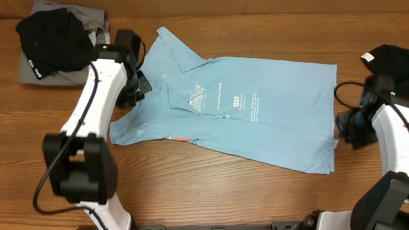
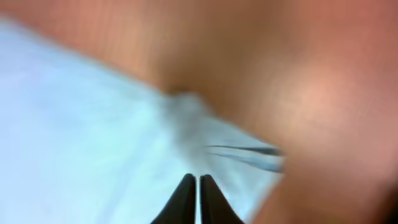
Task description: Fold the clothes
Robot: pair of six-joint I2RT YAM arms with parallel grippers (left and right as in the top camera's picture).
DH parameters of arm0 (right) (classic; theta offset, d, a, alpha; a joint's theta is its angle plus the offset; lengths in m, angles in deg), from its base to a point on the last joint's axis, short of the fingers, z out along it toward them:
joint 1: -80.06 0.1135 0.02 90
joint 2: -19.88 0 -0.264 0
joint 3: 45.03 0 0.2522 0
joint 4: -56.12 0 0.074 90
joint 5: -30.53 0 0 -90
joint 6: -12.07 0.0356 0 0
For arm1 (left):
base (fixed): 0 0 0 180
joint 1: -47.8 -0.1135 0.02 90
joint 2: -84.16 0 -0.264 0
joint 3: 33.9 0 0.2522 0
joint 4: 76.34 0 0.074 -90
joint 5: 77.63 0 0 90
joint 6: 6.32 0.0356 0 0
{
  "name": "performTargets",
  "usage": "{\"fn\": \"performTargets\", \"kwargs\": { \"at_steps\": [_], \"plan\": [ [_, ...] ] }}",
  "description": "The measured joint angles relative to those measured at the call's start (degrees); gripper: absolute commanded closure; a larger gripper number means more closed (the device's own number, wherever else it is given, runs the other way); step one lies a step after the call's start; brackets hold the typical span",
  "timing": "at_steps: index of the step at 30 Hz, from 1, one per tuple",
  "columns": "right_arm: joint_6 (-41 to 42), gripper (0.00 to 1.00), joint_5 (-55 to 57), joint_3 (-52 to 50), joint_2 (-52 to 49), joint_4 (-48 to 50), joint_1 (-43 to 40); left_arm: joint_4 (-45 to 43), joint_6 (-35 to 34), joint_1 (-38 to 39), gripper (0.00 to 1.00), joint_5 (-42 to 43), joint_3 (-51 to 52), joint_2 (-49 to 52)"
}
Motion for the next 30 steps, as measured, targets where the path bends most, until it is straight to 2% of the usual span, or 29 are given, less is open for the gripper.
{"fn": "performTargets", "kwargs": {
  "at_steps": [1, 3, 5, 10, 15, 20, 25, 30],
  "plan": [
    [-2.47, 0.66, -2.58, 0.15, 0.0, 1.14, 0.02, -0.26, 0.92, 0.33, 0.96, 0.17, -0.17, -0.48],
    [-6.95, 0.65, -6.97, 0.13, 0.02, 1.18, 0.2, -0.11, 2.49, 1.03, 0.96, 1.2, -0.28, -0.37],
    [-9.62, 0.71, -9.4, -0.09, 0.02, 1.11, 0.63, 1.49, 4.24, 1.64, 0.96, 3.21, -0.26, 0.85],
    [-12.81, 0.76, -12.74, -4.76, 0.04, 2.4, 2.86, 4.94, 6.93, 3.8, 0.96, 6.91, -0.24, 6.49],
    [-12.72, 0.79, -14.05, -11.69, 0.04, 5.55, 4.63, 4.98, 7.72, 5.86, 0.96, 8.17, -0.09, 10.82],
    [-11.26, 0.81, -14.62, -17.9, 0.04, 11.06, 4.92, 4.57, 7.74, 6.19, 0.96, 7.91, 0.02, 11.04],
    [-8.26, 0.88, -14.95, -23.12, 0.04, 16.65, 4.92, 0.59, 7.74, 6.05, 0.95, 6.95, 2.47, 11.04],
    [-5.38, 0.89, -15.02, -25.83, 2.34, 19.98, 4.87, -4.46, 7.69, 6.05, 0.96, 6.82, 8.07, 11.04]
  ]
}}
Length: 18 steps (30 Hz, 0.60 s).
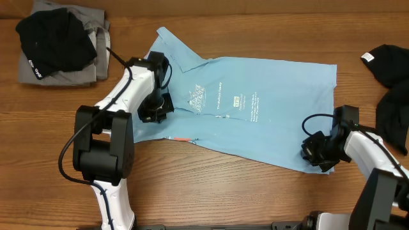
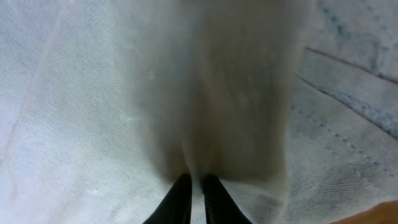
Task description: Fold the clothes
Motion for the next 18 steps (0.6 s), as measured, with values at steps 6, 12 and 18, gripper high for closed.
{"fn": "performTargets", "kwargs": {
  "at_steps": [6, 12, 18],
  "plan": [
    [2.67, 0.96, 0.57, -0.92, 0.87, 0.33, -0.02, -1.33, -0.2, 0.0, 0.96, 0.0, 3.41, -0.17],
    [6.75, 0.96, 1.99, -0.76, 0.92, -2.6, 0.04, -0.15, -1.64, 0.0, 0.96, -0.02, 5.25, -0.96],
    [9.6, 0.96, 3.98, -0.55, 0.7, -9.09, -0.24, 4.17, -4.59, 0.02, 0.96, -0.37, 6.54, -0.98]
  ]
}}
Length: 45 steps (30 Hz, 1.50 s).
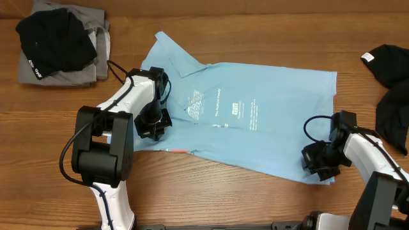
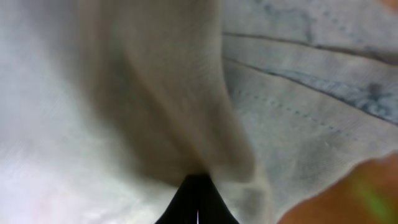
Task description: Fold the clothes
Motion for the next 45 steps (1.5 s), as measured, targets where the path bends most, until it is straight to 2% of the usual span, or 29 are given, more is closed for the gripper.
{"fn": "performTargets", "kwargs": {
  "at_steps": [8, 14, 15, 16, 17, 18, 19, 22, 23, 27, 32, 38, 45],
  "plan": [
    [0.85, 0.96, 5.51, 2.01, -0.39, -9.38, -3.21, 7.69, -2.64, -0.02, 0.96, -2.01, 1.57, -1.29],
    [1.09, 0.96, 9.86, 7.13, 3.23, -17.07, -5.09, 9.53, -4.74, 0.0, 0.96, -2.84, 2.91, -12.63],
    [1.16, 0.96, 10.38, 8.07, 4.04, -17.81, -5.4, 8.74, -4.85, 0.0, 0.93, -2.93, 2.91, -14.91],
    [1.16, 0.96, 10.97, 9.38, 5.11, -18.69, -5.64, 7.39, -4.83, 0.0, 0.82, -2.99, 2.91, -17.4],
    [0.94, 0.96, 11.28, 10.88, 6.1, -19.23, -5.77, 5.77, -4.48, 0.0, 0.63, -3.1, 2.91, -19.41],
    [0.39, 0.9, 11.54, 12.59, 7.13, -19.32, -5.84, 3.82, -4.35, 0.0, 0.47, -3.08, 2.89, -21.18],
    [-0.2, 0.85, 11.56, 14.38, 7.91, -19.23, -5.84, 2.01, -4.26, 0.0, 0.38, -3.02, 2.91, -22.67],
    [-4.63, 0.11, 10.69, 20.85, 8.87, -18.84, -5.95, -7.13, -2.23, 0.0, 0.28, -1.16, 2.84, -25.31],
    [-7.41, 0.02, 9.51, 23.15, 9.01, -17.94, -6.03, -9.77, -1.55, 0.0, 0.25, -0.33, 2.78, -25.4],
    [-17.09, 0.0, 3.45, 29.16, 9.11, -15.74, -6.1, -21.33, 0.13, 0.0, 0.19, 3.67, 2.75, -24.72],
    [-22.62, 0.0, -3.41, 30.51, 9.27, -15.82, -6.1, -32.04, 0.63, 0.0, 0.18, 7.52, 2.32, -20.46],
    [-24.35, 0.0, -5.6, 30.49, 9.27, -17.49, -5.79, -37.68, 1.36, 0.02, 0.16, 8.76, -0.85, -10.8],
    [-25.09, 0.0, -6.47, 30.51, 9.27, -18.95, -5.66, -38.45, 0.92, 0.48, 0.18, 9.22, -10.01, 0.02]
  ]
}}
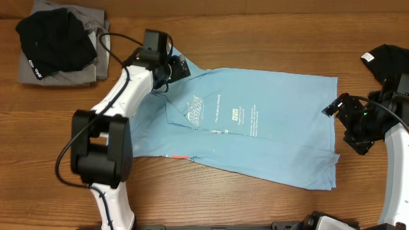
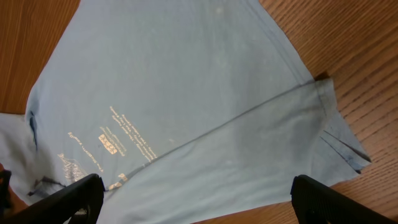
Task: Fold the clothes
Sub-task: 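Hold the shirt's top-left shoulder with the left gripper, right gripper at right edge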
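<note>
A light blue polo shirt (image 1: 255,128) lies spread flat on the wooden table (image 1: 255,38), print side up, collar to the left and hem to the right. My left gripper (image 1: 174,68) sits at the collar on the far left of the shirt; its jaws are too small to read. My right gripper (image 1: 345,126) hangs just off the hem on the right, raised above the table. In the right wrist view it (image 2: 199,208) is open wide, with the shirt (image 2: 186,93) below and nothing between its fingers.
A black garment (image 1: 51,38) lies on a grey folded pile (image 1: 96,67) at the far left corner. Another black garment (image 1: 390,61) lies at the right edge, close behind my right arm.
My right gripper was shut on the near right hem corner, down on the fabric; it is now open and raised beside the hem. My left gripper has gone from the near left sleeve to the collar.
At first my left gripper was at the left shoulder and my right one shut at the hem's right edge. Then both were down on the shirt's near side, the right shut on fabric, and the shirt shifted nearer. Now the right gripper has let go and the shirt lies smoother.
</note>
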Robot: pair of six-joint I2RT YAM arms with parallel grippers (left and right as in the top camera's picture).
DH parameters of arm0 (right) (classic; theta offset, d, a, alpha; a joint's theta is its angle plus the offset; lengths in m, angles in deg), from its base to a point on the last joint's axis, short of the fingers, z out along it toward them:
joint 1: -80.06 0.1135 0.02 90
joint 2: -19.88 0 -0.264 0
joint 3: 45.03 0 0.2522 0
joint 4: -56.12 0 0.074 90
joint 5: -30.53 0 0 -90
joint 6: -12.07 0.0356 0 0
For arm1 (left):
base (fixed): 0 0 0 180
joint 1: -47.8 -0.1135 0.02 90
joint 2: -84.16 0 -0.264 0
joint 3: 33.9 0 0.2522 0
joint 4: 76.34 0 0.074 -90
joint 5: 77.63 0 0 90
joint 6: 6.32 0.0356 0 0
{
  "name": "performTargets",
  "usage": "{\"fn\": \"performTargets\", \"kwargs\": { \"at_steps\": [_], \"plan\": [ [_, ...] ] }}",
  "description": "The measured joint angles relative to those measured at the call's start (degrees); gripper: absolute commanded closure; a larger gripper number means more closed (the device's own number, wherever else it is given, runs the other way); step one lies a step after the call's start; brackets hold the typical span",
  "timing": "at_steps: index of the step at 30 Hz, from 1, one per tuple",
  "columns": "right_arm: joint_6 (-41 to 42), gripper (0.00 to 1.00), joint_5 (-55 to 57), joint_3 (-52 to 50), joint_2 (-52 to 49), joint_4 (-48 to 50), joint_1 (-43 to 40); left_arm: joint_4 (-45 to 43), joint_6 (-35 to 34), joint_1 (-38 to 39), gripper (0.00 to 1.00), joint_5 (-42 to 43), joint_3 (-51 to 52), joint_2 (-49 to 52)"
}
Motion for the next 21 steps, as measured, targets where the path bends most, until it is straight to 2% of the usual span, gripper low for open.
{"fn": "performTargets", "kwargs": {
  "at_steps": [8, 21],
  "plan": [
    [-0.46, 0.0, -0.02, -0.02, 0.0, -0.98, 0.0, -0.46, -2.51, 0.85, 0.26, -0.11, -4.46, 4.46],
    [-1.27, 0.0, 0.0, 0.0, 0.0, -1.11, 0.0, 1.46, -5.51, 0.9, 0.26, -2.78, -4.79, 5.95]
  ]
}}
